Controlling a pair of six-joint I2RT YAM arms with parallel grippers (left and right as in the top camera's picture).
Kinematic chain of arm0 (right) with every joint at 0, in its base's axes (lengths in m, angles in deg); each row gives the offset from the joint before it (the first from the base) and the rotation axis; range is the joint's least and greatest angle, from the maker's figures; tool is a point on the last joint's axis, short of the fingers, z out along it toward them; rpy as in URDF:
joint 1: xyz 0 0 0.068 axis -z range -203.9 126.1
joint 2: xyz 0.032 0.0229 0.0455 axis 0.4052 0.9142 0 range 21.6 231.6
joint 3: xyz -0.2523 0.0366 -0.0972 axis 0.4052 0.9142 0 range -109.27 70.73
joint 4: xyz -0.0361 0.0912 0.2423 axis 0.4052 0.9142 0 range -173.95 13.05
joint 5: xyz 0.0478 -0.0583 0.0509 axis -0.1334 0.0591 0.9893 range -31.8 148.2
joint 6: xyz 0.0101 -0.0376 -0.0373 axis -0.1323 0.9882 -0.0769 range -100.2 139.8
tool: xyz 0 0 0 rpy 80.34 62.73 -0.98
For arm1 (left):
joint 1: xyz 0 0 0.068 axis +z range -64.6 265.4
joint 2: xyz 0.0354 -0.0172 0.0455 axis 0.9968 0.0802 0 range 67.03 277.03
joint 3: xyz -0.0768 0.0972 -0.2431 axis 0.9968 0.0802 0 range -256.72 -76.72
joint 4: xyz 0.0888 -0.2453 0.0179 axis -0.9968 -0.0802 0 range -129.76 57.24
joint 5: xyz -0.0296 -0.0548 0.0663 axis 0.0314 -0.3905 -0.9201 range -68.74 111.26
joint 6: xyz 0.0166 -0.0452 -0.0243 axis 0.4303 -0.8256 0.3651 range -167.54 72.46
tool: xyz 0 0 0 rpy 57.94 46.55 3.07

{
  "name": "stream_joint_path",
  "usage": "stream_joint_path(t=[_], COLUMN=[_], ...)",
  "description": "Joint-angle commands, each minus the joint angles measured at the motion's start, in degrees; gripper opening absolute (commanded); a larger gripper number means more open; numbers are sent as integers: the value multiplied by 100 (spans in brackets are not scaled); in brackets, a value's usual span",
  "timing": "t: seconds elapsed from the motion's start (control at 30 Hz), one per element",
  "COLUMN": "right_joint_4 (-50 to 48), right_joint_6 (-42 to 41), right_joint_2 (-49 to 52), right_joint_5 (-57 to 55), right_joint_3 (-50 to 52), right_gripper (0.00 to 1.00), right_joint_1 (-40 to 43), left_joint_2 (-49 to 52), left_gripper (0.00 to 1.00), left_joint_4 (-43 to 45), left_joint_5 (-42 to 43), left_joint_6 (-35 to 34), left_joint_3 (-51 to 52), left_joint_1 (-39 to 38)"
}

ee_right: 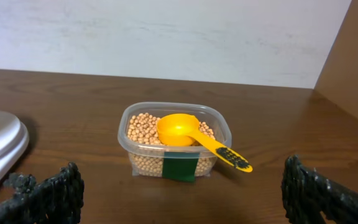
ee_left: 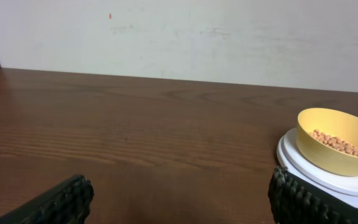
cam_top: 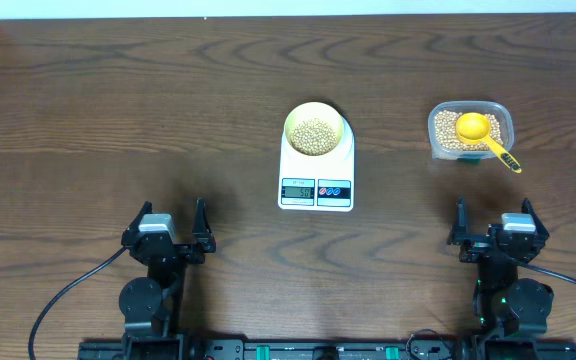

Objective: Scoop item into bowl and weigh 50g on scale

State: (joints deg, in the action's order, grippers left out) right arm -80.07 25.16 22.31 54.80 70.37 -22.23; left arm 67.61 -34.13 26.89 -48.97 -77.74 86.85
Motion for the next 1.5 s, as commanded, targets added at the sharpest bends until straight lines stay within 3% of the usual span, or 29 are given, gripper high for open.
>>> stream_joint_path(t=[0.0, 0.87, 1.47], right_joint_4=[57, 20, -24], right_joint_6=[201, 195, -2], right_joint_2=[-44, -44, -44], right_joint_5=[79, -293, -697], right_joint_3=[7, 4, 2], right_gripper=[99, 99, 99], right_joint_1=[-44, -68, -551], left_joint_2=[-35, -35, -35], left_gripper=[92, 91, 91], left_joint_4=[-227, -227, -227], left_joint_5=[74, 74, 74], left_joint_6=[76, 76, 76], left_joint_3=[79, 79, 79], left_joint_1=[20, 20, 20])
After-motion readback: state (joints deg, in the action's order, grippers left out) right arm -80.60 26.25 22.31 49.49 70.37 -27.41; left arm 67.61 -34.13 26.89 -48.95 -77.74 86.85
